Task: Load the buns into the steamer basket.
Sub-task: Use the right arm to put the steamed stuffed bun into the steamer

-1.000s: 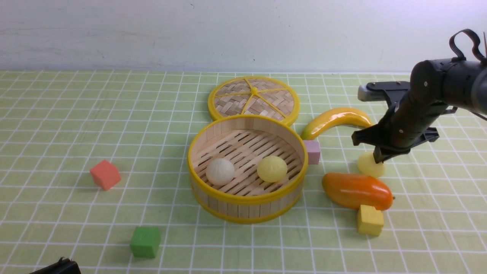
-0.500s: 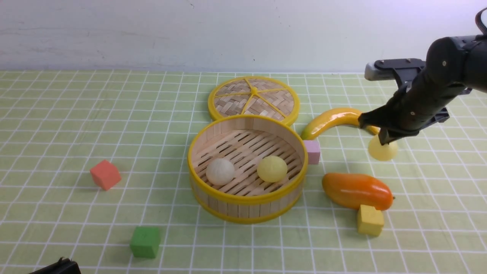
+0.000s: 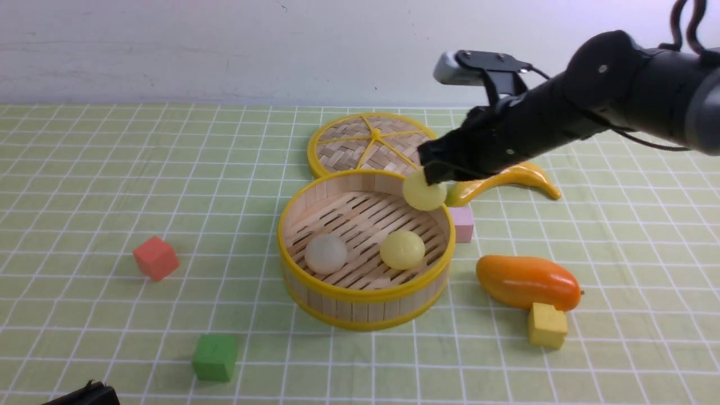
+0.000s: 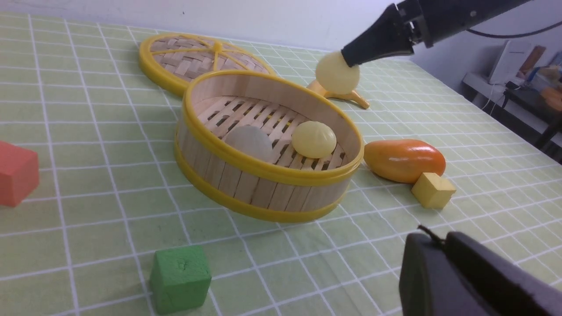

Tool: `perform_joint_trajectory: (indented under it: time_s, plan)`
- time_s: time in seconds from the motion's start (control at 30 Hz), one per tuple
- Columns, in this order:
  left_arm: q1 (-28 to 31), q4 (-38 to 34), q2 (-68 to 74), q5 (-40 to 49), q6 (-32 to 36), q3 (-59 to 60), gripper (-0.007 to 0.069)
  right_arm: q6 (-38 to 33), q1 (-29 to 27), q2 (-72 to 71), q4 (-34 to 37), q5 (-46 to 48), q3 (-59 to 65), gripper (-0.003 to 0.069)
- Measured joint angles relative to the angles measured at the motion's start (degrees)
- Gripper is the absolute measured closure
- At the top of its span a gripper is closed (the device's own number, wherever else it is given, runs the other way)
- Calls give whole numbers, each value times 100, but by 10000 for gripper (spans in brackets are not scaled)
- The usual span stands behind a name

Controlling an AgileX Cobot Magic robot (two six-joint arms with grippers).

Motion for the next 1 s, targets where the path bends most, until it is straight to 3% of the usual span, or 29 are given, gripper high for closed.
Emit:
perform_joint_trajectory:
  time_s: [0.17,0.37,0.5,0.6,0.7,0.77,0.9,1.0]
  plan:
    - [0,0,0,0,0,0,575,-296,411,391,220,-688,0,659]
    - [0,0,0,0,0,0,568,-312,480,930,327,-1199,0,621]
    - [0,0,0,0,0,0,566,-312,475,1096,420,-1361,0,515]
    - [0,0,0,0,0,0,561,-312,475,1090,470,-1397,0,387]
    - [0,0,0,0,0,0,556,-312,469,934,463,-1068,6,249]
    - [0,0,0,0,0,0,554,-312,458,634,400,-685,6,209]
    - [0,0,0,0,0,0,550,210,349,-387,-86,506,6,241]
    - [0,0,0,0,0,0,547,1074,316,-1247,-881,1634,6,350]
